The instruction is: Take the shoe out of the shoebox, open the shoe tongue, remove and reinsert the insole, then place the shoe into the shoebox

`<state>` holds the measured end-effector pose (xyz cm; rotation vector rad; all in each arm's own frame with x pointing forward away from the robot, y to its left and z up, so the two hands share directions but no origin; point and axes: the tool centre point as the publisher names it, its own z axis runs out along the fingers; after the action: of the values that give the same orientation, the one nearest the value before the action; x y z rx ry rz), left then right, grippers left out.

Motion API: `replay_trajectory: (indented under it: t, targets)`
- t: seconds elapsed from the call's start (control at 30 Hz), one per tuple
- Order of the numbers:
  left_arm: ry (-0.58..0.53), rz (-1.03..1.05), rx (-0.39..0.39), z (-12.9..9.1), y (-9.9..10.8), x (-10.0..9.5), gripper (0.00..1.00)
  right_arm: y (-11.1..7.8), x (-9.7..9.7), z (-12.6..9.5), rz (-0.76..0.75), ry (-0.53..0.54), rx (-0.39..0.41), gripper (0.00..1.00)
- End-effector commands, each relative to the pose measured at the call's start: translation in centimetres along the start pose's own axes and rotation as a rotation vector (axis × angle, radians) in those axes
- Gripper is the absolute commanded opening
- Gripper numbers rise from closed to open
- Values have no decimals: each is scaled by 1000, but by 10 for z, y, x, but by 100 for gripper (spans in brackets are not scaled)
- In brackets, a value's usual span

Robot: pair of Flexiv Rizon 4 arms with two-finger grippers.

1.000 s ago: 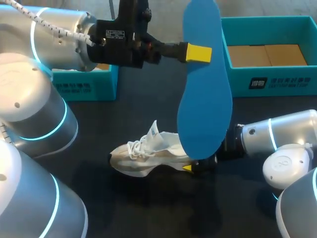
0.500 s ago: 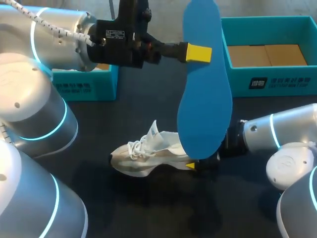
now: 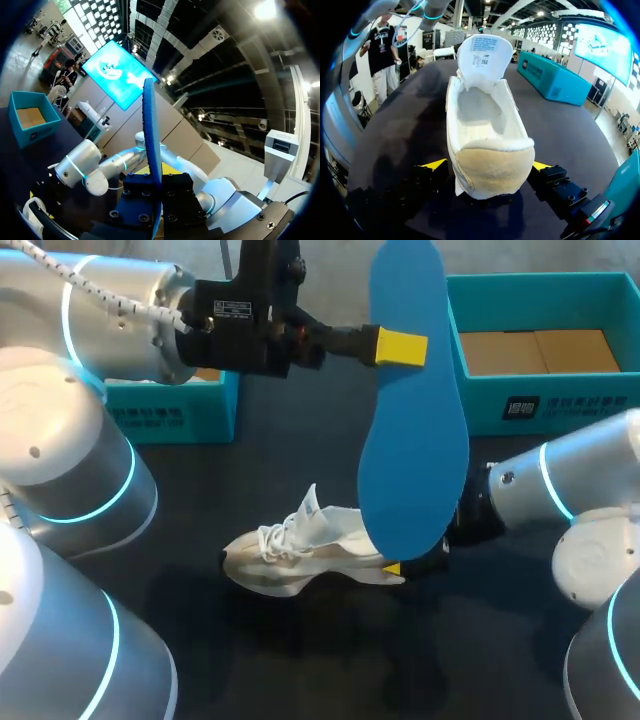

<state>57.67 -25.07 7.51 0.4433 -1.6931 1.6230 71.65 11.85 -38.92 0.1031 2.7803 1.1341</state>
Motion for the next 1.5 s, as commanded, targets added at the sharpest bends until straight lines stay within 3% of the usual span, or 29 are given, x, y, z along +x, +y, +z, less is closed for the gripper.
replay_trajectory:
  t: [0.03,0.83,0.97,1.03,1.5]
  targets:
    - [-1,0,2,0,2,0,0,7,-1,-20,12,15,224,100]
    - [-1,0,2,0,2,0,0,17,-1,-42,110,-25,557,100]
    - [-1,0,2,0,2,0,0,20,1,-45,123,-34,558,100]
    - [-1,0,2,0,2,0,0,22,2,-47,119,-46,516,100]
    - [-1,0,2,0,2,0,0,23,2,-46,115,-45,523,100]
